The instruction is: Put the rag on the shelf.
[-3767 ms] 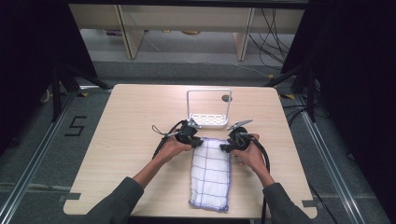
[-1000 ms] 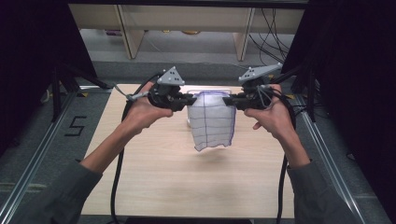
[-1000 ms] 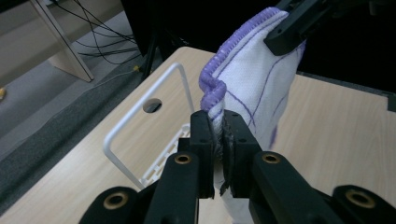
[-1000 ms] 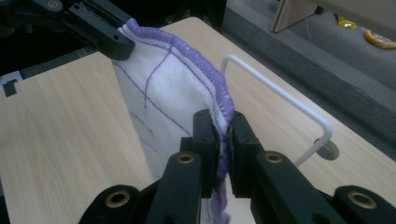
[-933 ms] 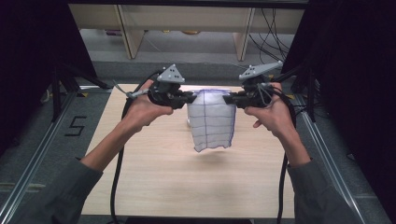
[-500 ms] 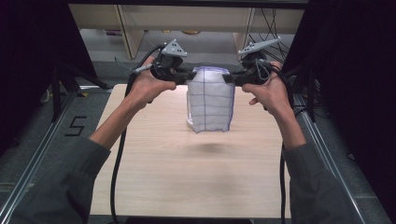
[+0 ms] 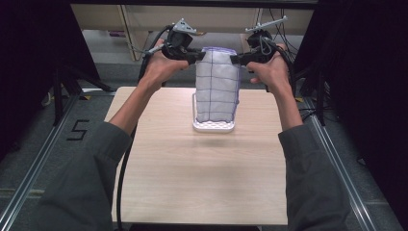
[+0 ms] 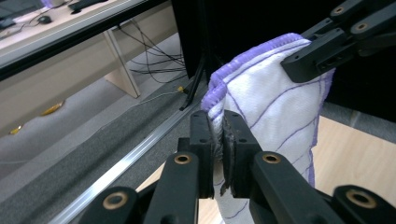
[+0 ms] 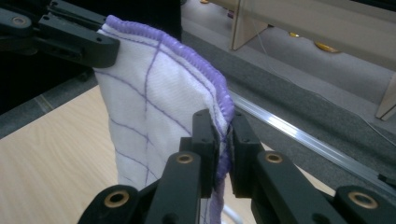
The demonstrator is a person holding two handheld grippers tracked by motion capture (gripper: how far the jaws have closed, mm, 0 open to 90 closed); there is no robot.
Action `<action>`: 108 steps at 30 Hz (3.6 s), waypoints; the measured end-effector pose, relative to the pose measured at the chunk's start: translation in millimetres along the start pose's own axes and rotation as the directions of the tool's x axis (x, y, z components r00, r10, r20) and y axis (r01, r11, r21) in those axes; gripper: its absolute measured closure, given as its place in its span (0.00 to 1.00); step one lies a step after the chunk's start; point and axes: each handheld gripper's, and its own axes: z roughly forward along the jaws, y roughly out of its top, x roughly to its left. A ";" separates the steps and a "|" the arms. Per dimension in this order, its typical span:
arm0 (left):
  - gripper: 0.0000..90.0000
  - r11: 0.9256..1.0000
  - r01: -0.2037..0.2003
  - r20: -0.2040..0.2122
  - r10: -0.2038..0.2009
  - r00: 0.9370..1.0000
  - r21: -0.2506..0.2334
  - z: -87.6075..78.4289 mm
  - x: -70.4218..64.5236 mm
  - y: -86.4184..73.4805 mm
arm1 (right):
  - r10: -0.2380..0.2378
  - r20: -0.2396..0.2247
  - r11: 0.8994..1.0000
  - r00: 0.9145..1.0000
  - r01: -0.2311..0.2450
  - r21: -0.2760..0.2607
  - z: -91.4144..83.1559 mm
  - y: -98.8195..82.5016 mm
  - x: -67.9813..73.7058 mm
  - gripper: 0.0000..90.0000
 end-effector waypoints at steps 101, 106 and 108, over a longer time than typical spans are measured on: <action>0.31 0.964 0.225 0.087 -0.239 0.967 0.143 -20.0 -4.6 -142.9 | 0.094 0.003 0.995 0.996 -0.094 0.026 13.4 -94.8 9.9 0.42; 0.28 0.968 0.204 0.110 -0.220 0.969 0.143 -24.3 -16.9 -149.9 | 0.072 0.001 0.997 0.997 -0.072 0.011 11.4 -101.2 15.2 0.39; 0.27 0.970 0.197 0.119 -0.214 0.970 0.141 -27.6 -20.3 -152.7 | 0.079 -0.011 0.997 0.997 -0.079 -0.003 10.6 -104.5 18.0 0.38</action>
